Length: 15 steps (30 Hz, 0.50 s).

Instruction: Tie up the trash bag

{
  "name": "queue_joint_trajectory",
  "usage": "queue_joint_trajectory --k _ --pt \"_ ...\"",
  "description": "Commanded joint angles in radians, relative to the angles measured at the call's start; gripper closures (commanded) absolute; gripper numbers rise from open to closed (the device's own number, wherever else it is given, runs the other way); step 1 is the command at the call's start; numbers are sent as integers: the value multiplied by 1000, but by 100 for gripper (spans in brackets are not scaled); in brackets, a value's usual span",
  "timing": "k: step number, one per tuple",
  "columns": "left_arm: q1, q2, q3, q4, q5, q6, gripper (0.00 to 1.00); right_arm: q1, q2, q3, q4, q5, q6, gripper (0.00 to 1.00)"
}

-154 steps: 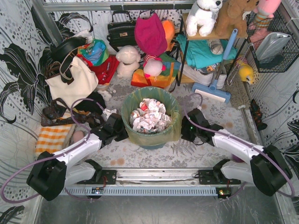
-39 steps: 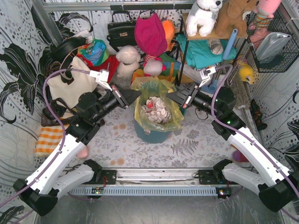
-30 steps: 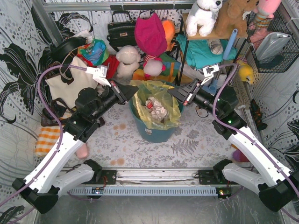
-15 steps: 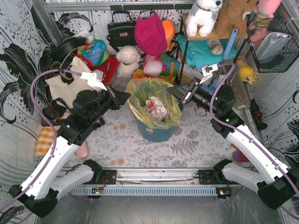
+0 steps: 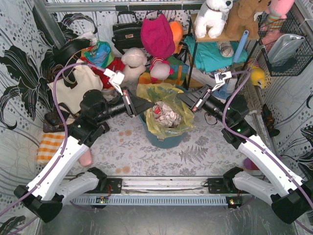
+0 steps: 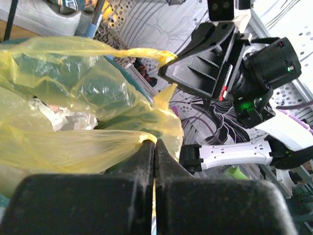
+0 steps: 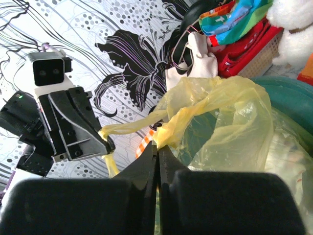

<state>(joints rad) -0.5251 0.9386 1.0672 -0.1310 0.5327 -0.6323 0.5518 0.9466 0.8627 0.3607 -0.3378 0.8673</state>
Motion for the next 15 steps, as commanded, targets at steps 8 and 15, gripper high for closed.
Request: queue_joint_trajectory --k 8,15 --pt "34 64 246 26 -194 6 100 5 50 194 96 22 -36 100" --pt "42 78 260 -93 -341 35 100 7 48 155 104 20 -17 100"
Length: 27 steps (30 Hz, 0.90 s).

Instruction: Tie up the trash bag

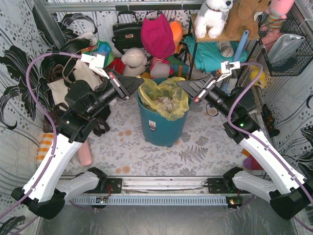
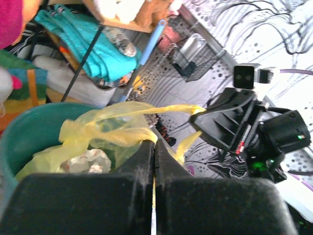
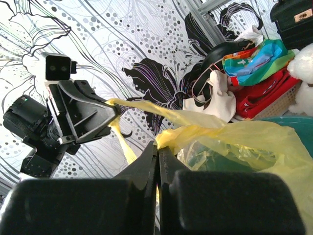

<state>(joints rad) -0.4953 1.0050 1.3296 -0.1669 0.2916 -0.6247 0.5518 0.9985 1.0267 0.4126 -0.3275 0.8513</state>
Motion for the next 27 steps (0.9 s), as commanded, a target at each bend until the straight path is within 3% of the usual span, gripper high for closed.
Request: queue_joint_trajectory --k 1,5,12,17,20,23,27 --pt "13 10 -18 -59 -92 24 100 6 -10 -25 46 13 4 100" --pt "15 -17 -96 -36 -27 7 100 7 -50 -107 28 31 30 100" --pt "15 -88 -219 82 262 14 100 7 -141 -208 -12 14 50 100" --pt "15 -111 -250 29 489 104 100 7 -202 -257 -66 -45 63 100" --pt "15 -139 -265 37 542 121 100 7 -241 -275 -78 -51 77 100" --pt "16 -159 -267 153 573 76 100 9 -251 -254 -74 -31 72 100" --pt "16 -139 -171 199 516 90 100 8 -199 -171 -72 3 43 100"
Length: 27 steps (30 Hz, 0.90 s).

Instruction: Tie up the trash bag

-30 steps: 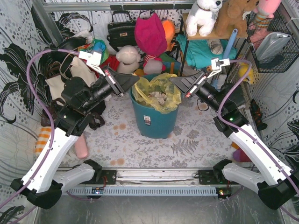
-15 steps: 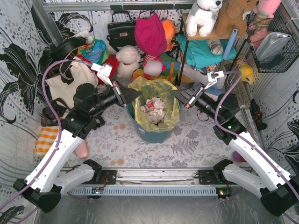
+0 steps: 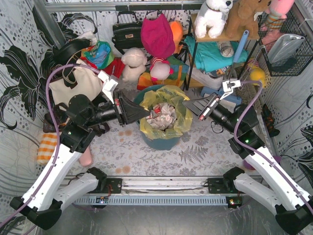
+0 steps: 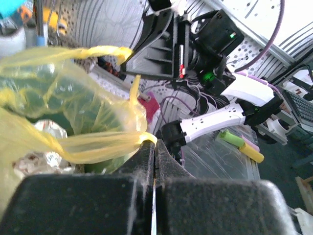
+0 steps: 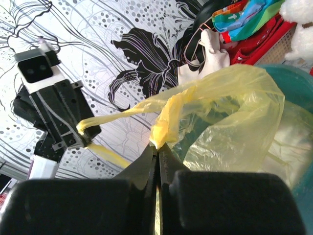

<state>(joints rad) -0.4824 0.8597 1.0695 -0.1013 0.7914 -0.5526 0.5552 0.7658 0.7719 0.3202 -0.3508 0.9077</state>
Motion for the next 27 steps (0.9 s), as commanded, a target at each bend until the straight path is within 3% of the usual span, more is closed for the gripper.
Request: queue_joint_trajectory --k 1,6,12,20,27 --pt "2 22 123 120 -11 32 100 5 47 102 26 48 -16 100" --pt "2 87 243 20 -215 115 100 5 116 174 94 84 -26 100" --pt "2 109 233 -3 -396 110 100 4 192 239 104 97 -41 100" --pt "2 45 70 58 -147 96 100 4 151 130 65 11 -21 100" --pt "2 -20 -46 -39 17 123 100 5 29 12 -51 -54 -12 100"
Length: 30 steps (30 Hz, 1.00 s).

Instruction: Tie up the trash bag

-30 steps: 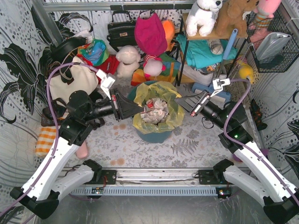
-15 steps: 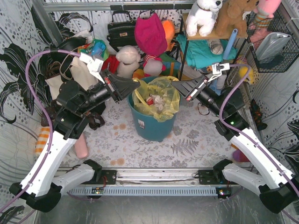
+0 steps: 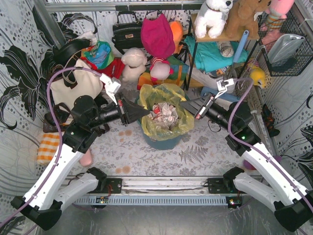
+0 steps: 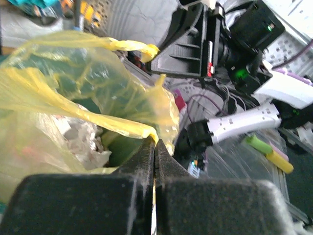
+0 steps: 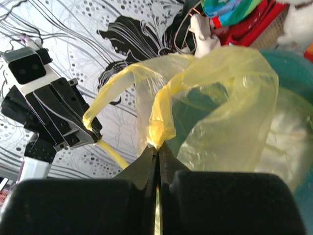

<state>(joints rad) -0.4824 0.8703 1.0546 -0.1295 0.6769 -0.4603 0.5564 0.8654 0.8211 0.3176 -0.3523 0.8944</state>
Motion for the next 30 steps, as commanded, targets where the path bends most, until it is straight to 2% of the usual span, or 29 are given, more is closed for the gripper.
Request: queue_joint_trajectory --k 1,4,9,19,24,28,30 --pt "3 -37 -41 -21 151 29 100 3 -91 -45 -67 -55 1 100" --pt "2 -53 -65 -16 216 15 100 4 -133 -56 -108 -64 3 100" --pt "4 -72 -73 93 289 -31 100 4 -141 -27 -106 -80 21 100" --pt "3 9 87 371 419 -131 100 4 14 131 129 -11 36 100" --pt "13 56 176 270 300 -53 100 3 94 208 146 20 10 100" --pt "19 82 214 125 29 -19 100 5 125 226 118 30 -20 100" --pt "19 82 201 91 -46 -21 100 4 116 206 101 31 -29 100"
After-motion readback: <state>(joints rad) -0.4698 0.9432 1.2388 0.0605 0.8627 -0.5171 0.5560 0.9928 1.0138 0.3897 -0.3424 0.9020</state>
